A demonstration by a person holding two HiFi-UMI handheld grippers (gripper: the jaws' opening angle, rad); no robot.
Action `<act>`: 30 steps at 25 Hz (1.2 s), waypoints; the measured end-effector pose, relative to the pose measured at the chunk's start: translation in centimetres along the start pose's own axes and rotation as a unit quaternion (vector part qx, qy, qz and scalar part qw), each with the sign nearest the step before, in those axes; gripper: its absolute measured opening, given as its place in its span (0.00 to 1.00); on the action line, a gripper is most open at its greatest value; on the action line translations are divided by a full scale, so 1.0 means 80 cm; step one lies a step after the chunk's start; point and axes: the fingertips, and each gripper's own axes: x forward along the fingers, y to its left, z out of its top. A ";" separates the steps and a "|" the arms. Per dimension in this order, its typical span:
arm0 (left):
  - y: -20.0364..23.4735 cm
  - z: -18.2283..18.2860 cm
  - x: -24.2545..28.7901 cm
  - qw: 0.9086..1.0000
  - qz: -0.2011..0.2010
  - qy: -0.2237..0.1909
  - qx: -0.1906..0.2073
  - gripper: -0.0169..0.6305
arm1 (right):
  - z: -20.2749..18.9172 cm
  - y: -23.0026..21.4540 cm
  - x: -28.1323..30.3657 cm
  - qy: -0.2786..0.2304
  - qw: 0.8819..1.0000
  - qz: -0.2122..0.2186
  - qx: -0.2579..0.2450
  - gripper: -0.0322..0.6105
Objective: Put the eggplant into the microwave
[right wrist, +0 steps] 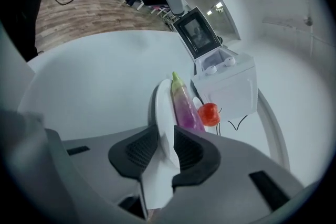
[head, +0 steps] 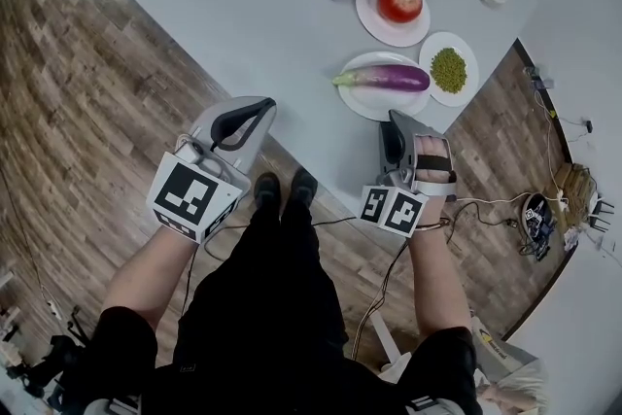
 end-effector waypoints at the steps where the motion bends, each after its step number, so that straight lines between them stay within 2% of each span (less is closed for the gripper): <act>1: -0.001 0.001 0.001 1.000 -0.001 -0.001 0.000 0.04 | 0.002 -0.001 0.002 0.000 1.000 -0.003 -0.010 0.20; 8: 0.003 -0.007 -0.002 1.000 0.001 0.012 -0.001 0.04 | 0.013 -0.001 0.019 -0.002 0.999 -0.022 -0.045 0.10; 16: 0.010 -0.011 0.001 1.000 0.004 0.009 -0.002 0.04 | 0.020 -0.005 0.024 0.003 0.998 -0.041 -0.055 0.10; 30: 0.006 -0.012 0.001 1.000 -0.005 0.011 0.008 0.04 | 0.025 -0.013 0.005 0.007 0.989 -0.116 -0.094 0.08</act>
